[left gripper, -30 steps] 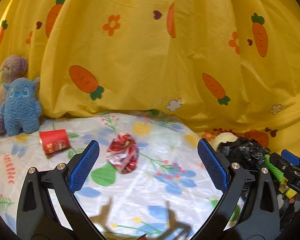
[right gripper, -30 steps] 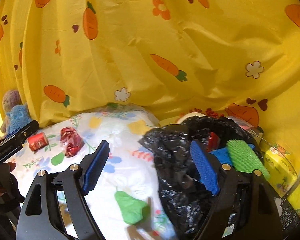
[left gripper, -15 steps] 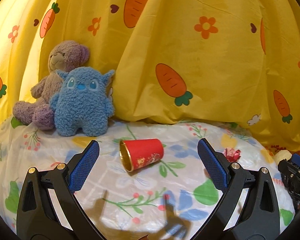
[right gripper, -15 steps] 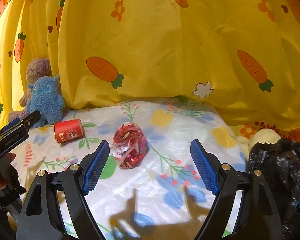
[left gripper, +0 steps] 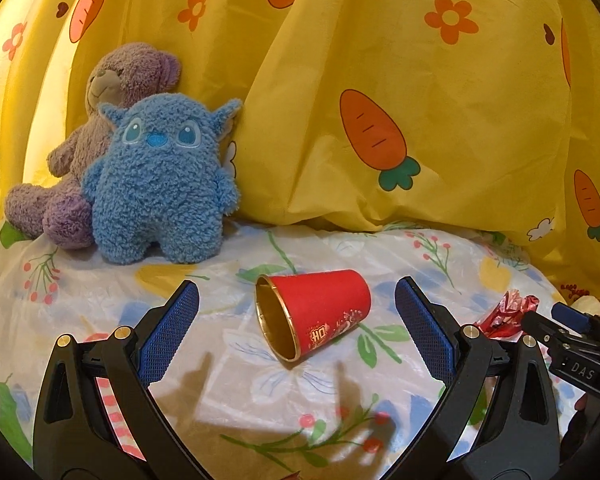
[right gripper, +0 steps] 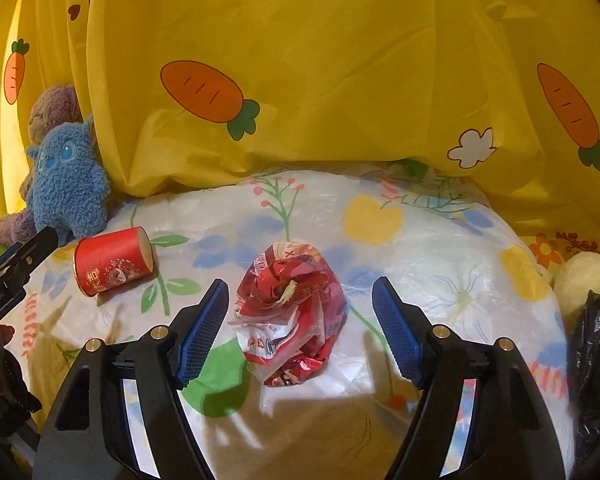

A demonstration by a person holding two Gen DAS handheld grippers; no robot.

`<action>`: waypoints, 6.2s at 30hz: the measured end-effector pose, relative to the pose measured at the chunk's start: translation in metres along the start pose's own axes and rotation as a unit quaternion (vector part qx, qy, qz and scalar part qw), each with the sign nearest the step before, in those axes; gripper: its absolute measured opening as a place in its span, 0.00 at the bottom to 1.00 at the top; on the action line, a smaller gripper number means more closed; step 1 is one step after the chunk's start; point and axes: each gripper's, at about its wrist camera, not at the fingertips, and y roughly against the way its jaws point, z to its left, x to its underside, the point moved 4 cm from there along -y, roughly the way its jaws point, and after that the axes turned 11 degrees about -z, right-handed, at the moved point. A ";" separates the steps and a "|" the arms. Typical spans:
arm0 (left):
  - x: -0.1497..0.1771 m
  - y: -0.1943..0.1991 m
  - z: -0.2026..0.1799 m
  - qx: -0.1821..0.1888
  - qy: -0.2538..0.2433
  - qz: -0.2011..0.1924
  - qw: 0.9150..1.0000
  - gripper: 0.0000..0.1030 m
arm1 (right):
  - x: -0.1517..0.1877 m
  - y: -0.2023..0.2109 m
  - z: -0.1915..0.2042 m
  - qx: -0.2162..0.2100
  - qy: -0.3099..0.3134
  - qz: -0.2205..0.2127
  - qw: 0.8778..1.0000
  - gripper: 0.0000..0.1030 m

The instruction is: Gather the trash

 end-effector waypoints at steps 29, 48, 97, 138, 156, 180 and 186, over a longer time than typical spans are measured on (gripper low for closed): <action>0.026 -0.045 -0.008 0.092 0.014 0.096 0.991 0.14 | 0.002 0.007 0.008 -0.039 0.013 -0.004 0.999 0.26; -0.016 0.077 -0.117 0.197 -0.090 -0.006 0.976 0.02 | -0.003 0.122 -0.035 -0.011 0.002 -0.063 0.998 0.26; 0.128 0.165 -0.484 0.449 -0.170 0.117 0.870 0.54 | 0.087 0.234 -0.324 0.245 -0.114 -0.022 0.962 0.28; 0.072 0.247 -0.243 0.247 -0.096 -0.024 0.964 0.94 | 0.085 0.322 -0.167 0.275 -0.055 -0.147 0.949 0.95; 0.072 0.283 -0.173 0.212 -0.079 -0.026 0.974 0.94 | 0.100 0.359 -0.097 0.253 -0.039 -0.158 0.954 0.95; 0.073 0.289 -0.180 0.219 -0.078 -0.030 0.972 0.95 | 0.108 0.357 -0.088 0.243 -0.030 -0.151 0.958 0.95; 0.073 0.290 -0.181 0.218 -0.076 -0.029 0.973 0.94 | 0.108 0.358 -0.087 0.243 -0.029 -0.152 0.958 0.95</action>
